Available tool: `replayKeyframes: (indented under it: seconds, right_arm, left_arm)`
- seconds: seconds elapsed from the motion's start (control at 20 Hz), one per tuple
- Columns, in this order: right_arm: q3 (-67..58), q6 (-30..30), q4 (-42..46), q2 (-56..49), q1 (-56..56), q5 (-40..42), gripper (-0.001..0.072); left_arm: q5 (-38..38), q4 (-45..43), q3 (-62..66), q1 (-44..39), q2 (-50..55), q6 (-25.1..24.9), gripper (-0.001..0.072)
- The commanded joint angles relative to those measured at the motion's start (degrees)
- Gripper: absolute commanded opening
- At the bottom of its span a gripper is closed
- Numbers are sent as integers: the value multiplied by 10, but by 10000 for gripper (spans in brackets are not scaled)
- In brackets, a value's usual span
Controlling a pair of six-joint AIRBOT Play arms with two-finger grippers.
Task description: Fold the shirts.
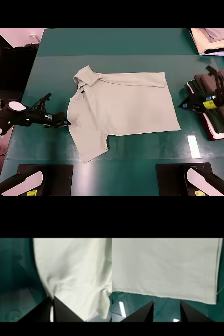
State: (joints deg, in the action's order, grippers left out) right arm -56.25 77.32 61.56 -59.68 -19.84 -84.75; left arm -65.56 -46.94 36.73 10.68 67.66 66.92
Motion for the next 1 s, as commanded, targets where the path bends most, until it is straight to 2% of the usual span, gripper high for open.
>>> replayKeyframes:
  seconds: [0.0,0.3,0.55,0.75,0.95]
  right_arm:
    - [91,-43,0,6,-71,25,366]
    - [156,-106,-5,-90,-180,58,366]
    - [156,-110,-5,-146,-158,83,366]
    - [155,-110,-5,-144,-122,99,352]
    - [155,-119,-5,-107,-112,101,16]
  left_arm:
    - [-49,-8,43,0,0,-9,24]
    - [-74,-8,87,0,0,-9,25]
    - [-75,-6,87,0,0,-8,25]
    - [-81,-6,87,0,0,-8,25]
    - [-90,-6,87,0,0,-8,25]
